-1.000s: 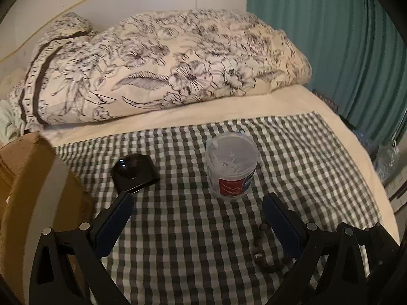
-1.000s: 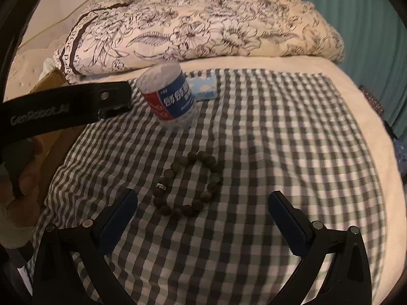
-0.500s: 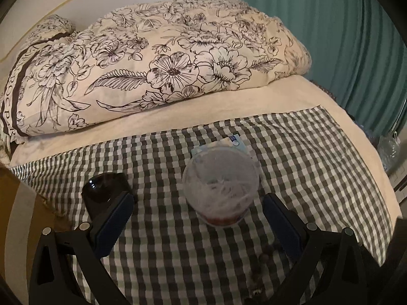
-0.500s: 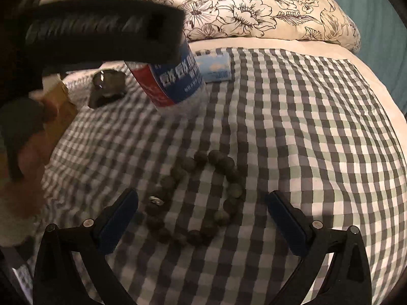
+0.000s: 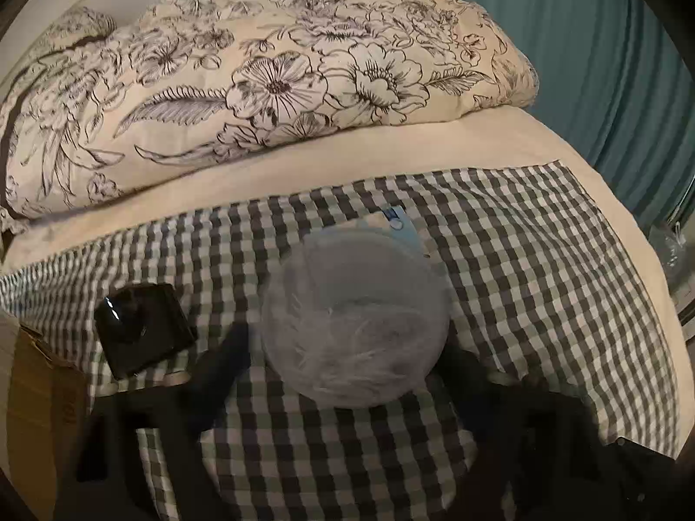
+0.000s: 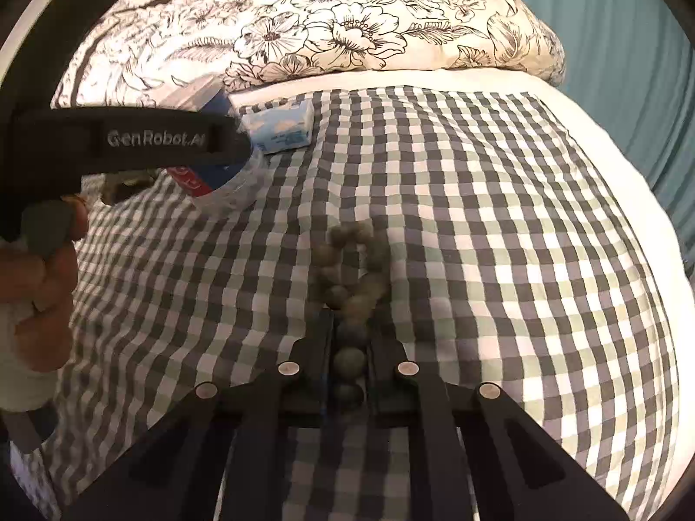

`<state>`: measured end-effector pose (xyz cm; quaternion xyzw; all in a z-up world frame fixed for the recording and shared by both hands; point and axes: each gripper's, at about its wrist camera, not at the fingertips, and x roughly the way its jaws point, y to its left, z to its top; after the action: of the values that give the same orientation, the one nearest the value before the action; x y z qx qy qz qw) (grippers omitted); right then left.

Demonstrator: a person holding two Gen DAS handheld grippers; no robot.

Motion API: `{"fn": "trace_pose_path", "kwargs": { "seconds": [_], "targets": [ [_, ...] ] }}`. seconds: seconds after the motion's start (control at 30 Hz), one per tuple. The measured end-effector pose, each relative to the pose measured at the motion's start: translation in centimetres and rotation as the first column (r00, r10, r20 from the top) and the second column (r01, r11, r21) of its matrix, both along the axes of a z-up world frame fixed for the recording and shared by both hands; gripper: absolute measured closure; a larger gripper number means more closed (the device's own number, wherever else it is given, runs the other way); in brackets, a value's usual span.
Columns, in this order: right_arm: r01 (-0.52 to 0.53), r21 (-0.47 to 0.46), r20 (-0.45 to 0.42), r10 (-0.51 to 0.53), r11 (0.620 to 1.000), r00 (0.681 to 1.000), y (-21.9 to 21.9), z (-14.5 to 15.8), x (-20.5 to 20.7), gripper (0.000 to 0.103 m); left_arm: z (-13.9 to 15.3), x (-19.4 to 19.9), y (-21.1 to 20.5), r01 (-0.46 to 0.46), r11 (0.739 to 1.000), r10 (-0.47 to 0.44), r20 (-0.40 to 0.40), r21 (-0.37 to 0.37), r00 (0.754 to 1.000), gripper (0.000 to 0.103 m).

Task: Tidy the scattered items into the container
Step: 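Close left tool on the clear cup while right tool grasps the dark bead bracelet, then carry the clear cup with left tool while right tool carries the bracelet to the box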

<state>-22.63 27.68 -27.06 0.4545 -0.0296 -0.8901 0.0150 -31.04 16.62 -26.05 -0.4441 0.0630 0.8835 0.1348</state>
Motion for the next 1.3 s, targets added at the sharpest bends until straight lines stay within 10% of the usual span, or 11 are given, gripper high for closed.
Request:
{"fn": "trace_pose_path", "kwargs": {
  "seconds": [0.5, 1.3],
  "targets": [
    [0.047, -0.053, -0.019, -0.048, 0.998, 0.999, 1.9, 2.2, 4.4, 0.092, 3.1, 3.5, -3.0, -0.052, 0.999, 0.052, -0.027, 0.008, 0.998, 0.039],
    [-0.009, -0.003, -0.263, 0.008, 1.0, 0.965, -4.1, 17.1, 13.3, 0.092, 17.0, 16.0, -11.3, -0.099, 0.988, 0.123, -0.22, 0.118, 0.968, 0.039]
  ]
}}
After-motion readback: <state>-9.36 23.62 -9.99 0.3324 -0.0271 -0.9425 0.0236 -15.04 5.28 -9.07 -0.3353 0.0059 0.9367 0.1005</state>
